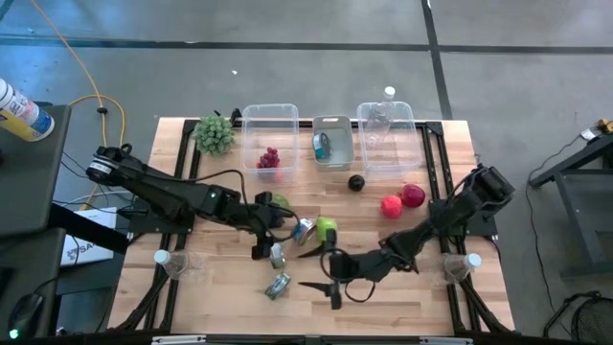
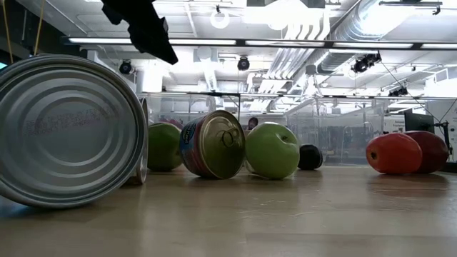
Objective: Pick & Place Food Item
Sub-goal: Put the green tuna can into the gray bin
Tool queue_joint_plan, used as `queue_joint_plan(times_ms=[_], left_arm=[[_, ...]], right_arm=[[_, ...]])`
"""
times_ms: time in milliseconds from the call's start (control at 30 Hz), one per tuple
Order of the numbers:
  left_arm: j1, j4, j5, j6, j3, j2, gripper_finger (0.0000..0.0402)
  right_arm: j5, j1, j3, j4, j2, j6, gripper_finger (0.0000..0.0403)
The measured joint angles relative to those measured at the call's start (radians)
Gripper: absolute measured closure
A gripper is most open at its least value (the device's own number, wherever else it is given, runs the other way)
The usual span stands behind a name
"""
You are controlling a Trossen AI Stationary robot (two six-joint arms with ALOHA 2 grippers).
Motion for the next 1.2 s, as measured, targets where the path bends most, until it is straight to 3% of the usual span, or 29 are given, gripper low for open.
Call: queue_joint_plan(times_ms=[167,400,533,733,867,1200], left_arm=[[0.000,0.008,0.018,-0.003,0.000,0.000,0.0150],[0.000,-0.003,0.019,0.016,0.000,-0.006,0.0150],[0.002,-0.012,0.019,0.027,0.001,-0.022,0.0150],[0.003,-0.033,0.019,0.028,0.002,-0.040,0.0150],[0.003,-0.057,0.023,0.027,0.002,-0.065,0.0150],[0.003,-0.095,0.021,0.020,0.002,-0.139,0.0150]], right_arm=[[-0.003,-0.027,0.000,0.125,0.035,-0.063,0.0124],[0.013,-0.077,0.006,0.208,0.004,0.087,0.0124],[0.014,-0.078,0.028,0.174,-0.048,0.088,0.0124],[0.014,-0.068,0.027,-0.109,-0.131,0.246,0.0124],[0.008,-0.039,0.029,-0.285,-0.177,0.243,0.0124],[0.044,-0.001,0.027,-0.731,-0.207,0.446,0.0124]])
